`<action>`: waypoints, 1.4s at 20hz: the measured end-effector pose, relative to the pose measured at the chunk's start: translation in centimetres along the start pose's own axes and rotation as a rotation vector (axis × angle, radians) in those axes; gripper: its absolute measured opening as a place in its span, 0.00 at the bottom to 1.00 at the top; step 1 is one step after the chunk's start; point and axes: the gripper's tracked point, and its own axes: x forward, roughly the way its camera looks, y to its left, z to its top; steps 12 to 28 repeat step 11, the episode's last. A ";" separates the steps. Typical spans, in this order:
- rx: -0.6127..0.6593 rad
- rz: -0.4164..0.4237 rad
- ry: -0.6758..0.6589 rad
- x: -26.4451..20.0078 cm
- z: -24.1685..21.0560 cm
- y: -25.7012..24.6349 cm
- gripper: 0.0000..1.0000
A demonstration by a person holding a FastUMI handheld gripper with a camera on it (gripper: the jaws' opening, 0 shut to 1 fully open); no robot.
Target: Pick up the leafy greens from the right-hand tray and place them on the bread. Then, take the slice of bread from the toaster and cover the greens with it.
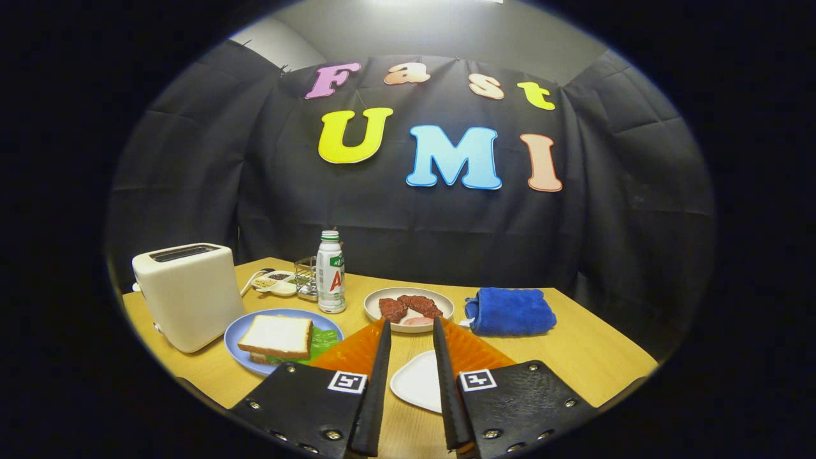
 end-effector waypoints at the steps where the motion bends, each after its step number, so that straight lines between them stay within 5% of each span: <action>1: -0.004 0.007 -0.005 -0.2 0.1 -0.6 0.39; 9: -0.037 0.034 -0.051 -4.1 2.4 -10.1 0.39; 11: -0.030 0.042 -0.064 -5.9 2.6 -12.4 0.69; 28: -0.030 0.042 -0.064 -5.9 2.6 -12.4 0.69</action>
